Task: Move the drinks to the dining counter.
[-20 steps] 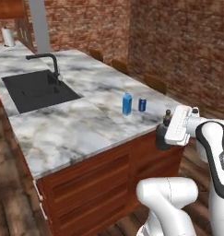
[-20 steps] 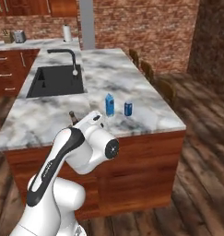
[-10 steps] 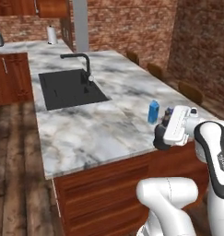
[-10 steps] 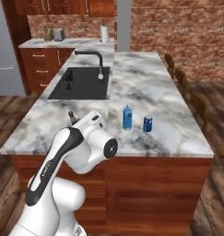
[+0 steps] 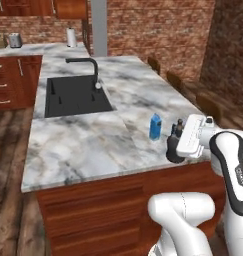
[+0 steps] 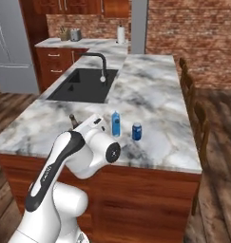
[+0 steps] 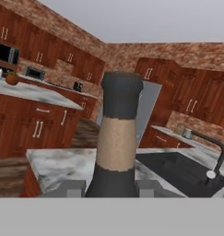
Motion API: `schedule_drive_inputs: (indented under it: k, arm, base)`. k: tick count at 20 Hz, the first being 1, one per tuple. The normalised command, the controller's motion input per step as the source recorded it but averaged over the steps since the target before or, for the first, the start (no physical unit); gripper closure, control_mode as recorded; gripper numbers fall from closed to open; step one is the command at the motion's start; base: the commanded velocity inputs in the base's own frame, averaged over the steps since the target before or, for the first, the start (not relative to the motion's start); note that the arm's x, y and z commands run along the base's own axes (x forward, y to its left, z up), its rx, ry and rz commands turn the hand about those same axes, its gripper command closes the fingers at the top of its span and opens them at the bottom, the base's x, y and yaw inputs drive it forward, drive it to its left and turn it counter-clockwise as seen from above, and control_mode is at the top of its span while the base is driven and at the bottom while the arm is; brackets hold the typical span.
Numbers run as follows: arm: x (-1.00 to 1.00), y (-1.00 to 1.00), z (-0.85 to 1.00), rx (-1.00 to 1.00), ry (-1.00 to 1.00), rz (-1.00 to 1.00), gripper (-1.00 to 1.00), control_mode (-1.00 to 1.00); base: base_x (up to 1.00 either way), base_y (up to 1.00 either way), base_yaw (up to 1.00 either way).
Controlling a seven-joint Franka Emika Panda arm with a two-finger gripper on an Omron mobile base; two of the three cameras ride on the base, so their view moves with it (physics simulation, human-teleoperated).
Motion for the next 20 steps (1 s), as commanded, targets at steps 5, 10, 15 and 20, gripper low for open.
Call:
schedule_drive_inputs:
  k: [5,10,15,20]
  arm:
    - [0.0,0.0,0.0,0.0,0.0,0.0,1.0,1.0]
    - [0.0,0.0,0.0,0.0,0.0,0.0,1.0,1.0]
    - [0.0,0.0,0.0,0.0,0.0,0.0,1.0,1.0]
    - [0.0,0.0,0.0,0.0,0.0,0.0,1.0,1.0]
  base:
    - [0.62,-0.37,0.27]
    - [0.88,-0.19,0.25]
    - [0.79,-0.18,0.23]
    - [0.3,-0.07,0.15]
